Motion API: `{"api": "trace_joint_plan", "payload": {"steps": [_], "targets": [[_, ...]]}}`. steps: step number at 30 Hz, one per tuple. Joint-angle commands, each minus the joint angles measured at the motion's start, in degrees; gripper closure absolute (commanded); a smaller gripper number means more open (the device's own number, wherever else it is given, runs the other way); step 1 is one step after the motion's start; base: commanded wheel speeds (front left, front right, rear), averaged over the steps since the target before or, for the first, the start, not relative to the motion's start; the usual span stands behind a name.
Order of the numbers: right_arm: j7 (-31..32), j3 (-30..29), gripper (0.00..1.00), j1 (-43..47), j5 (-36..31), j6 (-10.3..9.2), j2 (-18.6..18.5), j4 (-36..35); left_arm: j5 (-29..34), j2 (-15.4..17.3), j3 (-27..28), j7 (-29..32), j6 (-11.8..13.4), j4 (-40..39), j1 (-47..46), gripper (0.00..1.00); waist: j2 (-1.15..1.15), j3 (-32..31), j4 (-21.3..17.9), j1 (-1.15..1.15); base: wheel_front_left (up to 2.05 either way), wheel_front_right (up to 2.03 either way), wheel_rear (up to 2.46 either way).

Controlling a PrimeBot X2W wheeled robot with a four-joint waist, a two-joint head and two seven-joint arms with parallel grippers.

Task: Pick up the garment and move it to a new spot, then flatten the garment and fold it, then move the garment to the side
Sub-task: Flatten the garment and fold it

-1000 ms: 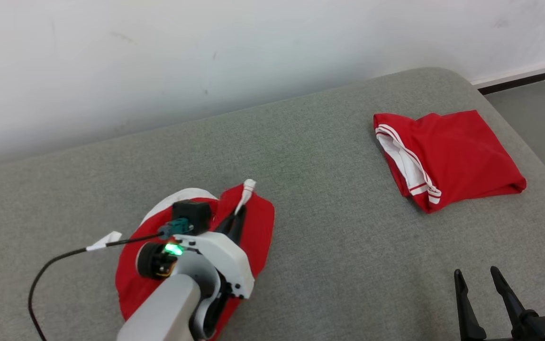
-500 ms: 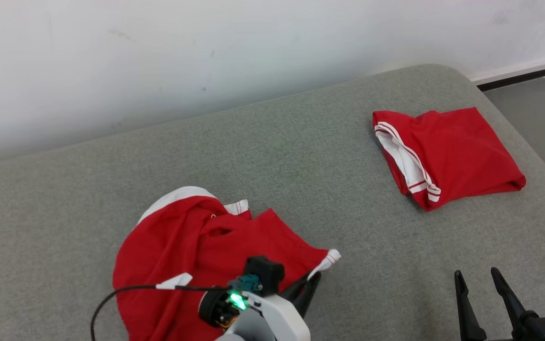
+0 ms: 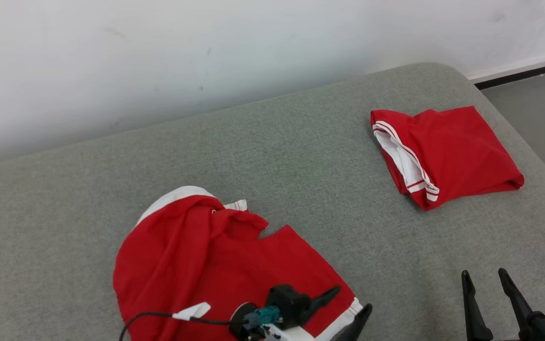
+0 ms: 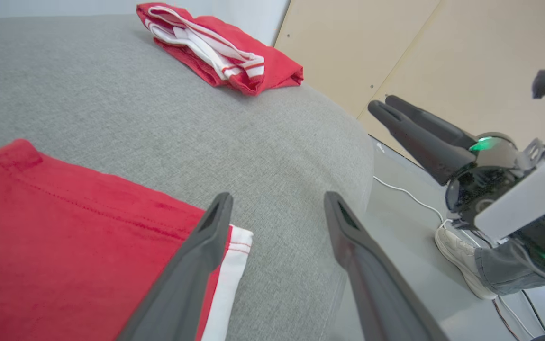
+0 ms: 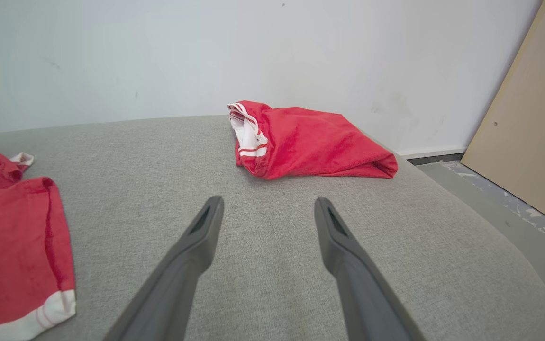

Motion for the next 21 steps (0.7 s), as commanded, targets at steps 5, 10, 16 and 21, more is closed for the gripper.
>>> {"api": "trace_joint_plan", "payload": {"steps": [5,10,16,21], "targets": [[0.0,-1.4,0.0,0.7,-1.2,-0.15,-0.2,-0.7,0.3,2.5,3.9,-5.6,3.4,-2.5,2.1,0.0,0.0,-1.4,1.6,0.0,0.0,0.0,0.0],[0.0,-3.2,0.0,1.5,-3.0,-0.15,-0.2,-2.4,2.9,7.2,9.4,-8.8,9.6,-6.4,5.2,0.0,0.0,-3.2,4.0,0.0,0.0,0.0,0.0],[0.0,-4.5,0.0,2.6,-4.3,-0.15,-0.2,-4.2,4.9,10.8,16.6,-9.4,14.4,-11.4,11.4,0.0,0.0,-5.4,7.6,0.0,0.0,0.0,0.0],[0.0,-4.0,0.0,3.4,-4.5,-0.15,-0.2,-4.7,7.8,11.4,23.3,-9.4,16.5,-16.0,17.9,0.0,0.0,-6.7,10.4,0.0,0.0,0.0,0.0]]}}
